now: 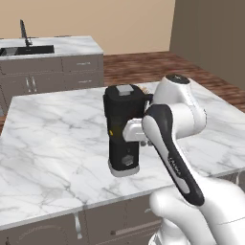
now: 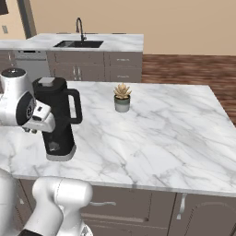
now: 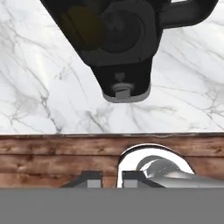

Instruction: Grab the garlic and lemon from the fridge, place them in the blender, close the lid, and turn on the blender to create a marinade.

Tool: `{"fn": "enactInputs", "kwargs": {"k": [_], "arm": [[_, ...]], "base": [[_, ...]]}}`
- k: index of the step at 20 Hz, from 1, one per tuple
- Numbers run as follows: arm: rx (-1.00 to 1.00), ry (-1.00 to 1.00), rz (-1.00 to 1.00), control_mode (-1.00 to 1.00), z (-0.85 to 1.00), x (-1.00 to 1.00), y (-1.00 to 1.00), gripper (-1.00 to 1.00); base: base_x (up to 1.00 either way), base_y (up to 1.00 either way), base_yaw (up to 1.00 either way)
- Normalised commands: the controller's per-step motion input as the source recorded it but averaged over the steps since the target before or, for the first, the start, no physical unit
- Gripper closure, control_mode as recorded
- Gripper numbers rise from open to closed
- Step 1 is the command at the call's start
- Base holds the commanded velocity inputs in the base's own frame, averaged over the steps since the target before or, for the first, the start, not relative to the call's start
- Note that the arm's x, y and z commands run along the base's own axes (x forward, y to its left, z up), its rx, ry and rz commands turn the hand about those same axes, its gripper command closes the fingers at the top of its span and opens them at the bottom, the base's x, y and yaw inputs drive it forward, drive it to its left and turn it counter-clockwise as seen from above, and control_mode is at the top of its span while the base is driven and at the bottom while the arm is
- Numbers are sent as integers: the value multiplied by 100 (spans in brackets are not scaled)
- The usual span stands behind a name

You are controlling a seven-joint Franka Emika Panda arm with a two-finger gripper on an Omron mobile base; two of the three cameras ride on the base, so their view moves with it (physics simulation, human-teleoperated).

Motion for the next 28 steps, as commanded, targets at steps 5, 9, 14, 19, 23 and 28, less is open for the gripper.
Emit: {"fn": "enactInputs", "kwargs": {"k": [5,9,14,19,23,28], "arm": [[-15,-30,0,-100,-22,-42,66,100],[-26,-59,-4,-100,-27,-97,72,100],[-6,-73,-11,-100,-26,-84,22,100],[5,-56,-18,-100,-8,-8,-9,100],[9,-10,-2,-100,-14,5,-47,100],[7,0,0,-100,-1,0,-23,100]], "base": [[0,0,0],[0,0,0],[0,0,0],[0,0,0],[0,0,0],[0,0,0]]}}
